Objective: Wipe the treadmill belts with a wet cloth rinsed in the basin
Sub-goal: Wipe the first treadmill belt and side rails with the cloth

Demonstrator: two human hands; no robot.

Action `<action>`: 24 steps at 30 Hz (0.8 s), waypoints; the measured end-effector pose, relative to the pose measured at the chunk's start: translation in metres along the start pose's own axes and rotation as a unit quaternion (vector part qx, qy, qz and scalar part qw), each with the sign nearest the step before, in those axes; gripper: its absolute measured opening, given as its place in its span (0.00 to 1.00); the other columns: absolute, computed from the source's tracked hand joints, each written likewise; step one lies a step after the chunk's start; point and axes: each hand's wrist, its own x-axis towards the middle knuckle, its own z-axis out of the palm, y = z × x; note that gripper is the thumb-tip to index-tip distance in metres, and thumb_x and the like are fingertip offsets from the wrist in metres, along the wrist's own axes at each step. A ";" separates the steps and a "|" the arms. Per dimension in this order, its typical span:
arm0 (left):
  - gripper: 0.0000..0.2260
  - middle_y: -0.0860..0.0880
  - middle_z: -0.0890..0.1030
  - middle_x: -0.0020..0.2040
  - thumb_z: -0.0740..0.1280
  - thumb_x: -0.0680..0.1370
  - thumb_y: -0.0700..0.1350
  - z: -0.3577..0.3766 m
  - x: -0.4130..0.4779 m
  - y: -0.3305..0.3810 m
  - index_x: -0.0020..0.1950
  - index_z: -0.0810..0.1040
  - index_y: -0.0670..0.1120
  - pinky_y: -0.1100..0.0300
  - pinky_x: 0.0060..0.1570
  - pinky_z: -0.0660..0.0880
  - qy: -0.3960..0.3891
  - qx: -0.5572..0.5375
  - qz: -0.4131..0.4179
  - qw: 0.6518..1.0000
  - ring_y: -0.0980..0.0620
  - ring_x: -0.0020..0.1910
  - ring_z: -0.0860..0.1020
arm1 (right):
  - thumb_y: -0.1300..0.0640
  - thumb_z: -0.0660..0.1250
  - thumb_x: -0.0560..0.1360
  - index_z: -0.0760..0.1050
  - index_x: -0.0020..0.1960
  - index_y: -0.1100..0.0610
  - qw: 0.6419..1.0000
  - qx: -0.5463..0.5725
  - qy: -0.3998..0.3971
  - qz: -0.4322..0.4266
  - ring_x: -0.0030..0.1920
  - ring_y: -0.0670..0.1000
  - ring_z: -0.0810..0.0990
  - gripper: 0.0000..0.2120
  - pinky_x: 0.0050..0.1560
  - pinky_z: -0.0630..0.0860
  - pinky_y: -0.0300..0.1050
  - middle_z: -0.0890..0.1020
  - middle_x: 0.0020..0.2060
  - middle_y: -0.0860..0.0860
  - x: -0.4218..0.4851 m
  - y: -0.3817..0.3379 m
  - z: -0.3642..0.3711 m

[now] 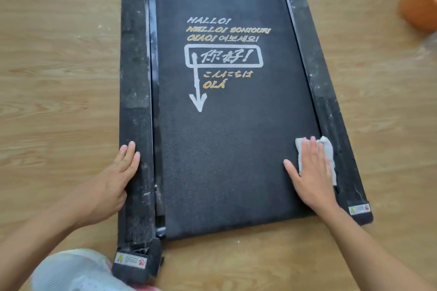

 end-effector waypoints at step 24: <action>0.45 0.46 0.26 0.80 0.57 0.72 0.25 0.009 -0.003 0.022 0.79 0.33 0.44 0.55 0.82 0.48 0.050 0.049 -0.048 0.996 0.47 0.81 0.30 | 0.26 0.48 0.79 0.51 0.84 0.47 0.998 -0.021 -0.004 -0.062 0.85 0.53 0.45 0.40 0.83 0.49 0.61 0.51 0.85 0.50 -0.011 -0.001 -0.003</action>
